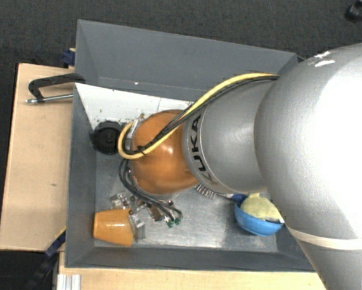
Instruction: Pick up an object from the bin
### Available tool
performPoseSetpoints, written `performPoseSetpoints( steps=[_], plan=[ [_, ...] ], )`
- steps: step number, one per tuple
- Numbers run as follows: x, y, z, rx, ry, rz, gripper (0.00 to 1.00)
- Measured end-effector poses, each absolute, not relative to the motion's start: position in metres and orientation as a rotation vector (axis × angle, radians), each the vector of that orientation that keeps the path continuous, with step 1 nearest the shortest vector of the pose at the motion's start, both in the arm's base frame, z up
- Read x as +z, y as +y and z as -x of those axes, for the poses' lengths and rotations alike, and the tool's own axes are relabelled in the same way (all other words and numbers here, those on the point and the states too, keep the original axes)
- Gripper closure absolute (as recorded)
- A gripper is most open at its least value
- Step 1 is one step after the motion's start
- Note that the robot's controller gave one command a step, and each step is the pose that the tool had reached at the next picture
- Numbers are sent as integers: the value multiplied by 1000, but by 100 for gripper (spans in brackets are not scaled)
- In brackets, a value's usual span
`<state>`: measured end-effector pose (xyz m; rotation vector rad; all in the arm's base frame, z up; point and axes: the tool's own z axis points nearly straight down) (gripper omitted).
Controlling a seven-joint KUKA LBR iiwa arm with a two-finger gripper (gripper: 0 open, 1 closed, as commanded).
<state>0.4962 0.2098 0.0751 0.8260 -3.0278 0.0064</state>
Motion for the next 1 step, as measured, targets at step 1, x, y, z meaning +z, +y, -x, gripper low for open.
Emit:
performPoseSetpoints(
  steps=[1],
  plan=[
    [201,200,-502,-3,-3041,-844,100]
  ],
)
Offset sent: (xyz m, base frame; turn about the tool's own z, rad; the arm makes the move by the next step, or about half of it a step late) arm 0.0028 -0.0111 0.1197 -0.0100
